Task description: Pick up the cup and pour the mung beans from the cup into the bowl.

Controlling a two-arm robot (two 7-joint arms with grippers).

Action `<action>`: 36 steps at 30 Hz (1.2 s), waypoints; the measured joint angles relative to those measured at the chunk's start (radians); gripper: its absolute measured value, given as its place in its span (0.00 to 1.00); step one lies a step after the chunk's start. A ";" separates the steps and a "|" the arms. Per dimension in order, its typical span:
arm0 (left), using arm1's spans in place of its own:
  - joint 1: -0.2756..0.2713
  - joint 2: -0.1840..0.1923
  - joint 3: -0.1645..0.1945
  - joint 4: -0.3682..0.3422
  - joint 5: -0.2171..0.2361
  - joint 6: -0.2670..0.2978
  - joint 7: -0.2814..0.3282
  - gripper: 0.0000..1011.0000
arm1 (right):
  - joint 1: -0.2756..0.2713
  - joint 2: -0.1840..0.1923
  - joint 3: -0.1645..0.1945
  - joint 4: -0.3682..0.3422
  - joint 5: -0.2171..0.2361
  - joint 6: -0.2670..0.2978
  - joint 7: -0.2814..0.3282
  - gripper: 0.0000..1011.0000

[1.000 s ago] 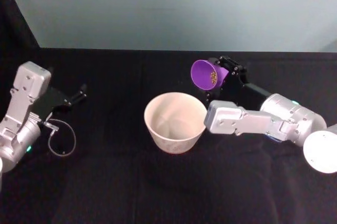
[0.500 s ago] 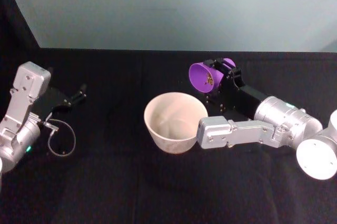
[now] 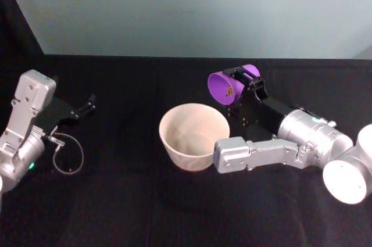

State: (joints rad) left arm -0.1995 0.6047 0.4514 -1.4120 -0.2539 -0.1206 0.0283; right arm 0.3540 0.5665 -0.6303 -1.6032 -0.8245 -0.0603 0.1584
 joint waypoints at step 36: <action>0.000 0.000 0.000 0.000 0.000 0.000 0.000 0.99 | -0.023 0.022 -0.083 -0.029 -0.313 0.043 -0.092 0.72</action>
State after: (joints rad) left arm -0.1995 0.6047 0.4514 -1.4120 -0.2539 -0.1206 0.0283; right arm 0.3306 0.5889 -0.7136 -1.6317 -1.1372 -0.0172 0.0664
